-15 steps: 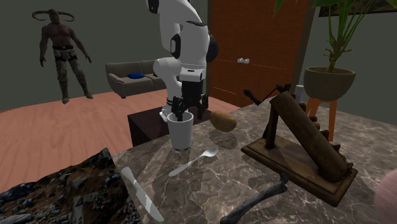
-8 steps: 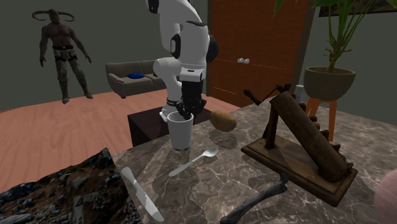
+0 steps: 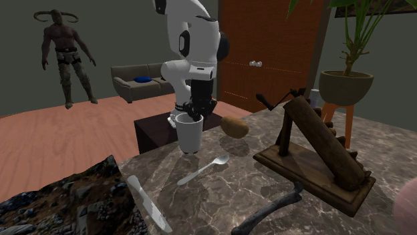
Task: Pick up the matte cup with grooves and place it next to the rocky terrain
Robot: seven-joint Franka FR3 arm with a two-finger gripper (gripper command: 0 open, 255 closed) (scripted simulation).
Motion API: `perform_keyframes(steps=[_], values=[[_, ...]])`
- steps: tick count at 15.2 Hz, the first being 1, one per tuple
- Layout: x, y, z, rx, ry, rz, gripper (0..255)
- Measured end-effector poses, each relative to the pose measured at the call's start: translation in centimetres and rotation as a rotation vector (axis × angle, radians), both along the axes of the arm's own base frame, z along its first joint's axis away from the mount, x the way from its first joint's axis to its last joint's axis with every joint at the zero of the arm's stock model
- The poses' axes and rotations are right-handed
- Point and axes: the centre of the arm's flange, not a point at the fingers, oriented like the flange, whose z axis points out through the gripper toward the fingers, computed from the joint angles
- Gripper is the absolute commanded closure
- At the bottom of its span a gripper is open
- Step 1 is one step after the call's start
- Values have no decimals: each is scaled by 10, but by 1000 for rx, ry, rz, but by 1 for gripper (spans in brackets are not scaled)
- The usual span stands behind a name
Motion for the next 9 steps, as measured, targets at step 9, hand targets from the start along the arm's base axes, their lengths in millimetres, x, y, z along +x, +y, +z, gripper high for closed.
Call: perform_keyframes(steps=[9], values=[[0,0,47,0,0,0,255]])
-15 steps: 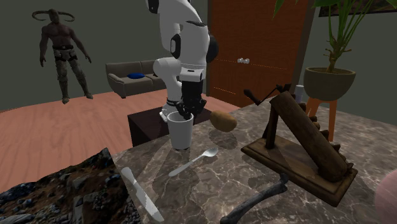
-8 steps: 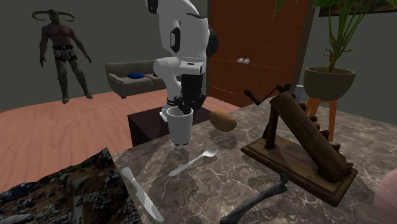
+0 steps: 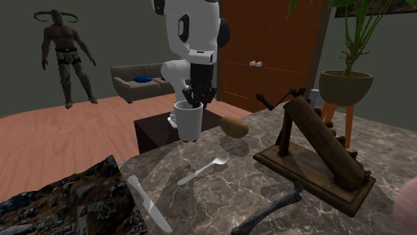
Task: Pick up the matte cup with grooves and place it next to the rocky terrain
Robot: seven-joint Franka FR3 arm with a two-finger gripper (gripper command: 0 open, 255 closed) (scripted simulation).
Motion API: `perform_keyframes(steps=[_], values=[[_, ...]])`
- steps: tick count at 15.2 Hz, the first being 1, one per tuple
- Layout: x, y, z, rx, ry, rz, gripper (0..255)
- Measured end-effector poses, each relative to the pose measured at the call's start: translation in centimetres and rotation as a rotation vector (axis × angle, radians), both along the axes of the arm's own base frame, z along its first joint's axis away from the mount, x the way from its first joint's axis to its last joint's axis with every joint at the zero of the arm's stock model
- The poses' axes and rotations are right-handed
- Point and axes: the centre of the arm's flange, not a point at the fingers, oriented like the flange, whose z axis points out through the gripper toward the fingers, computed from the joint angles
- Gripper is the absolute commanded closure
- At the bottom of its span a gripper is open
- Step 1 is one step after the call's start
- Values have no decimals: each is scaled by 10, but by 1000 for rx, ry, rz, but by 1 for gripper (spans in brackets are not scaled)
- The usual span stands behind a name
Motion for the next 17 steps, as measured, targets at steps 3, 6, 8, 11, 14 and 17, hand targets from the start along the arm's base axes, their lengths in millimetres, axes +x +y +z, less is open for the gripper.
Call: perform_keyframes(steps=[3,6,8,11,14,17], values=[[0,0,16,0,0,0,255],[0,-2,30,0,0,0,255],[-1,-1,41,0,0,0,255],[0,0,58,0,0,0,255],[0,-1,73,0,0,0,255],[0,0,88,0,0,0,255]])
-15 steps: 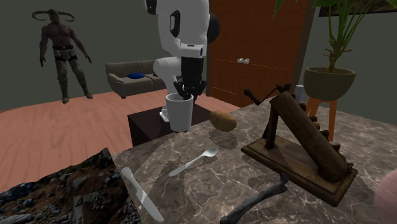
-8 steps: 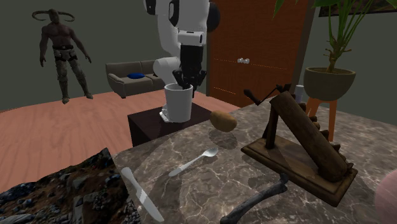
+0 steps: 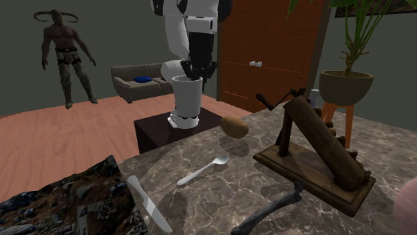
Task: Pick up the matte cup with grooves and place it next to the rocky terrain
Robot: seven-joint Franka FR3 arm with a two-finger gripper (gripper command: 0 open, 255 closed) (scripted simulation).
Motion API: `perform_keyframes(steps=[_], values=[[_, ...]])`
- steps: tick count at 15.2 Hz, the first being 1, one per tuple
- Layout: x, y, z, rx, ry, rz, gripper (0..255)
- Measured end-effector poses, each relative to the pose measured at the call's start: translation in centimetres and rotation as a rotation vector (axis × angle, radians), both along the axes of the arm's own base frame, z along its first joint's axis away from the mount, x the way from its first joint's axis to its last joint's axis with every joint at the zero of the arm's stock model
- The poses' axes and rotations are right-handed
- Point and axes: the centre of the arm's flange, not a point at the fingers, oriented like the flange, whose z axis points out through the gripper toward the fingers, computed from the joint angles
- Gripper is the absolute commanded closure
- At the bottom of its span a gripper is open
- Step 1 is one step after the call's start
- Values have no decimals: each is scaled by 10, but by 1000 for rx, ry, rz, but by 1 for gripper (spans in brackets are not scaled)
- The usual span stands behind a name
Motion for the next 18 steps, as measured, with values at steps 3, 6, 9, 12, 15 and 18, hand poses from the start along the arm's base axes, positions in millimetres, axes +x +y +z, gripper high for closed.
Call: perform_keyframes(steps=[3,6,9,12,15,18], values=[[0,0,16,0,0,0,255],[0,0,34,0,0,0,255],[5,-4,45,0,0,0,255],[32,-24,48,1,0,0,255],[61,-48,46,1,1,-1,255],[96,-70,47,1,1,-1,255]])
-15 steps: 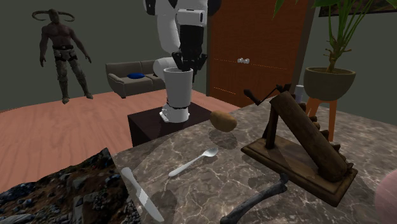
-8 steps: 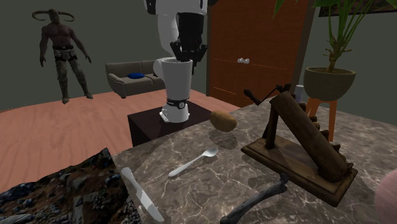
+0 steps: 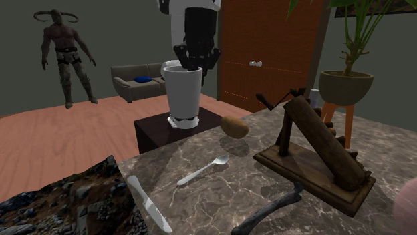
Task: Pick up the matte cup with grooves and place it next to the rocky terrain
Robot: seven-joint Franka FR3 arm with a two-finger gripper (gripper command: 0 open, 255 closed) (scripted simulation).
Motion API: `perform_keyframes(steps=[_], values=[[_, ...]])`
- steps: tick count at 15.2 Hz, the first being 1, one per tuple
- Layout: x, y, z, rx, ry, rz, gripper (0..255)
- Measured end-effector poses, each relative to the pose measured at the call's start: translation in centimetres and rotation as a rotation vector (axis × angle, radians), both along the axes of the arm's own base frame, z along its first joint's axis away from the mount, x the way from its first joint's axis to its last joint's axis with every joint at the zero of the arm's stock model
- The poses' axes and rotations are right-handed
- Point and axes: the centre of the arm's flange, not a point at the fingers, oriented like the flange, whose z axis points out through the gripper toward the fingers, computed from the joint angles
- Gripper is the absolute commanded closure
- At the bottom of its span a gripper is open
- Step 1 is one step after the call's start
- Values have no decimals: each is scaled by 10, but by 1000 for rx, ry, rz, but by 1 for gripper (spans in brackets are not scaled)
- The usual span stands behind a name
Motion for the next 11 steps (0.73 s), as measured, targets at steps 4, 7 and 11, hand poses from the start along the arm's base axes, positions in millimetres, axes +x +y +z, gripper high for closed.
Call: perform_keyframes(steps=[4,7,11], values=[[41,-32,0,0,0,-1,255],[70,-58,3,-1,0,-2,255],[90,-68,-10,0,0,1,255]])
